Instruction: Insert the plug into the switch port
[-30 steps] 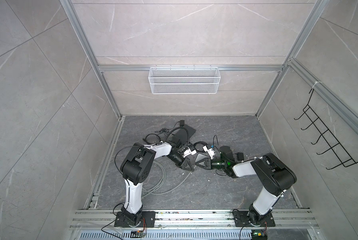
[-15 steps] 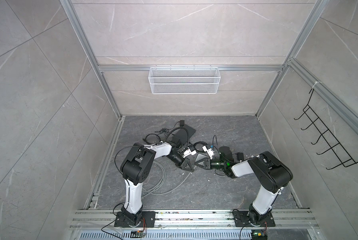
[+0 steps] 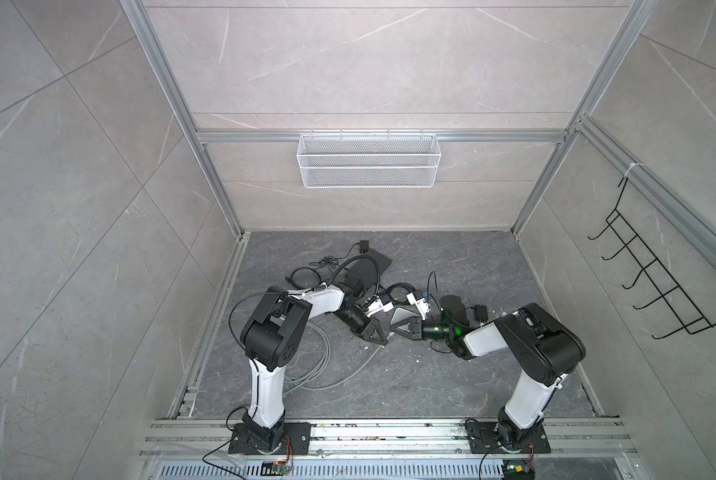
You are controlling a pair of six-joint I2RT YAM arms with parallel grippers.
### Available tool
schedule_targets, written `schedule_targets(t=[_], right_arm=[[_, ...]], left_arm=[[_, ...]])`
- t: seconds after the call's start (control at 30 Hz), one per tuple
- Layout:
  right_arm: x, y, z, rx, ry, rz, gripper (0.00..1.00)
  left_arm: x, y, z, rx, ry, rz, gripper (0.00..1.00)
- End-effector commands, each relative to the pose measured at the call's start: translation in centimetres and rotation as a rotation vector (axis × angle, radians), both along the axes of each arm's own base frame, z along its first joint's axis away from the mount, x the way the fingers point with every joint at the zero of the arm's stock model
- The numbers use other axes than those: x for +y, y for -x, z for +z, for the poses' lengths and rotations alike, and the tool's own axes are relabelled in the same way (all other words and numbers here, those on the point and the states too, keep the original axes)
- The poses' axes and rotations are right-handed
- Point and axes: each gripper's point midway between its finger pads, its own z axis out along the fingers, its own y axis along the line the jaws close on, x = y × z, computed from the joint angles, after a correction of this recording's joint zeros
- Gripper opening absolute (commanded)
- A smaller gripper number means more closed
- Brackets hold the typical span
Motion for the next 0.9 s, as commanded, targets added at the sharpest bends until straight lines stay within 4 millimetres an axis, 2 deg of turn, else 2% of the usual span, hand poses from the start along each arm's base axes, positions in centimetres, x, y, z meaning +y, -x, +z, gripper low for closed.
schedule_targets(t=[0.0,0.1,0.2,0.43,0.57,0.77,0.87], right_arm=[[-1.4,1.2,-1.6,0.157,0.082,-0.085,0.00],[-2.9,1.6,-2.7,0.298,0.162,-0.192,0.00],[-4.1,1.5,-3.1,0.413,0.197,-0.314,0.01],[-6.0,2.0,-3.5,0.562,0.289,-0.461,0.02],[-5.9,1.9,-3.6,0.580,0.295,-0.468,0.01],[-5.9,2.0,-3.9,0.586,0.300,-0.483,0.01],[-5.8,1.9,-3.9,0.583,0.293,-0.493,0.01]], left_arm=[[0.0,-2.6,2.1,-0.152,0.003,0.066,0.27],[-0.5,-3.4,1.9,-0.240,-0.021,0.094,0.30],[-1.6,-3.3,1.6,-0.359,-0.054,0.090,0.34],[-3.2,-3.2,1.0,-0.599,-0.093,0.124,0.38],[-4.2,-2.9,0.4,-0.618,-0.098,0.116,0.39],[-5.6,-2.1,1.6,-0.599,-0.037,0.114,0.39],[-6.2,-1.0,1.3,-0.577,-0.031,0.088,0.39]])
